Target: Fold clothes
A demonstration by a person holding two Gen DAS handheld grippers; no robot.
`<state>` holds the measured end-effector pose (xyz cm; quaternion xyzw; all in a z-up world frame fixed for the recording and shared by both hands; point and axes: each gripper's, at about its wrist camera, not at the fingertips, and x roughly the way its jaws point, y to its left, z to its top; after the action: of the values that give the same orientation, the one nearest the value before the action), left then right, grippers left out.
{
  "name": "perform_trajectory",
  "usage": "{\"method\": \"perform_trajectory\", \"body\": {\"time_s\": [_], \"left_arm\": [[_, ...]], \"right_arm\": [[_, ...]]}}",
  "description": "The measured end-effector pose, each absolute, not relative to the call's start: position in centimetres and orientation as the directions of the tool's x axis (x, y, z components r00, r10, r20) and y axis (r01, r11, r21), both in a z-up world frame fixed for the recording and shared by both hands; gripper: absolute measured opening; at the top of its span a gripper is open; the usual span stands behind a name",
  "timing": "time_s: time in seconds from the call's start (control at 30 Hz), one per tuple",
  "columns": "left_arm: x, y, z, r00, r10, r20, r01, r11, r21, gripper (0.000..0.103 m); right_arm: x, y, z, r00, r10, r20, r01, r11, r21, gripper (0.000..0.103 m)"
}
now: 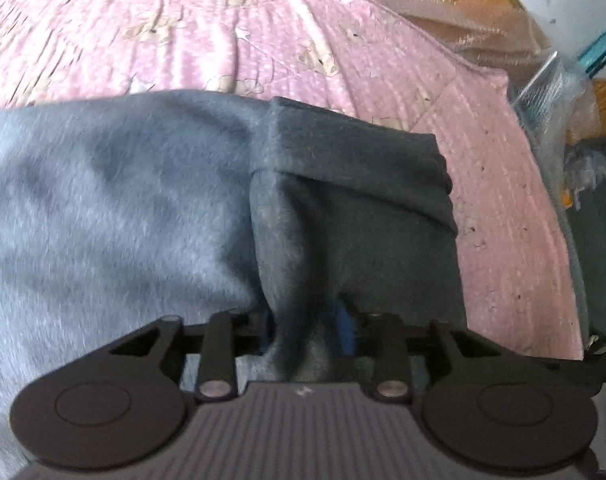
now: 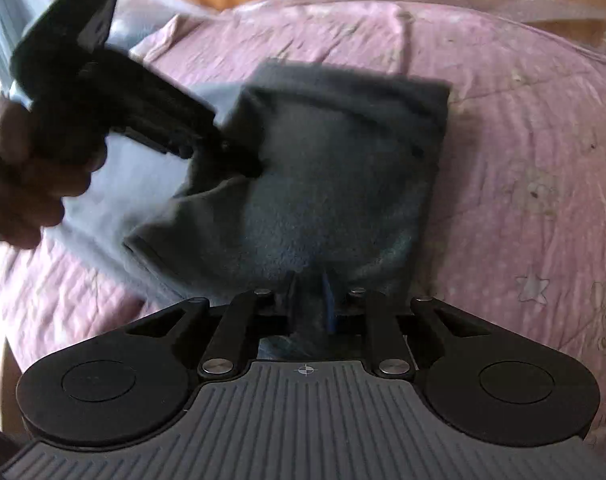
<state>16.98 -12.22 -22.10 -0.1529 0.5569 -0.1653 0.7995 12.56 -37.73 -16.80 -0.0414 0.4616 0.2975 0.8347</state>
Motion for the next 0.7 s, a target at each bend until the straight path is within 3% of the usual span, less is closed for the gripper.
{"method": "perform_trajectory", "body": {"time_s": [0.03, 0.07, 0.13, 0.23, 0.3, 0.37, 0.47, 0.53, 0.6, 0.67, 0.7], "left_arm": [[16.4, -11.9, -21.9, 0.342, -0.440, -0.830, 0.081, 0.894, -0.441, 0.060], [15.8, -11.7, -21.7, 0.360, -0.443, -0.821, 0.067, 0.890, -0.451, 0.066], [14.5, -11.1, -21.4, 0.396, -0.447, -0.802, 0.040, 0.881, -0.472, 0.078], [13.3, -11.2, -21.1, 0.432, -0.389, -0.813, -0.008, 0.900, -0.435, 0.077], [12.8, -11.6, -21.1, 0.445, -0.316, -0.838, -0.045, 0.926, -0.374, 0.068], [11.9, -13.0, -19.1, 0.490, -0.221, -0.843, -0.033, 0.962, -0.271, 0.066], [10.1, -17.0, -15.2, 0.571, -0.130, -0.811, 0.074, 0.991, -0.108, 0.073], [9.1, -20.7, -13.9, 0.598, -0.161, -0.785, 0.179, 0.982, -0.065, 0.086], [8.6, -24.8, -14.3, 0.588, -0.195, -0.785, 0.286, 0.958, -0.024, 0.088], [7.8, -29.4, -16.5, 0.580, -0.174, -0.796, 0.385, 0.920, 0.079, 0.088], [7.6, -31.4, -17.9, 0.582, -0.144, -0.800, 0.415, 0.899, 0.141, 0.088]], "right_arm": [[12.8, -37.8, -16.3, 0.361, 0.474, -0.803, -0.556, 0.801, 0.223, 0.023], [13.2, -38.0, -15.6, 0.351, 0.490, -0.798, -0.569, 0.789, 0.234, 0.022], [14.6, -38.9, -13.4, 0.401, 0.505, -0.764, -0.567, 0.792, 0.226, 0.044], [19.8, -40.1, -12.6, 0.483, 0.472, -0.737, -0.492, 0.843, 0.216, 0.055], [24.0, -40.4, -14.5, 0.460, 0.475, -0.750, -0.445, 0.854, 0.269, 0.055], [26.9, -40.2, -17.0, 0.410, 0.476, -0.778, -0.415, 0.857, 0.305, 0.055], [29.9, -41.3, -18.3, 0.355, 0.586, -0.729, -0.380, 0.802, 0.460, 0.045], [31.0, -42.4, -18.8, 0.321, 0.663, -0.676, -0.344, 0.747, 0.570, 0.038], [31.6, -43.3, -19.8, 0.288, 0.712, -0.640, -0.299, 0.702, 0.647, 0.038], [31.9, -43.8, -20.5, 0.255, 0.748, -0.613, -0.270, 0.664, 0.697, 0.044], [32.0, -44.1, -20.8, 0.239, 0.763, -0.601, -0.258, 0.646, 0.718, 0.056]]}}
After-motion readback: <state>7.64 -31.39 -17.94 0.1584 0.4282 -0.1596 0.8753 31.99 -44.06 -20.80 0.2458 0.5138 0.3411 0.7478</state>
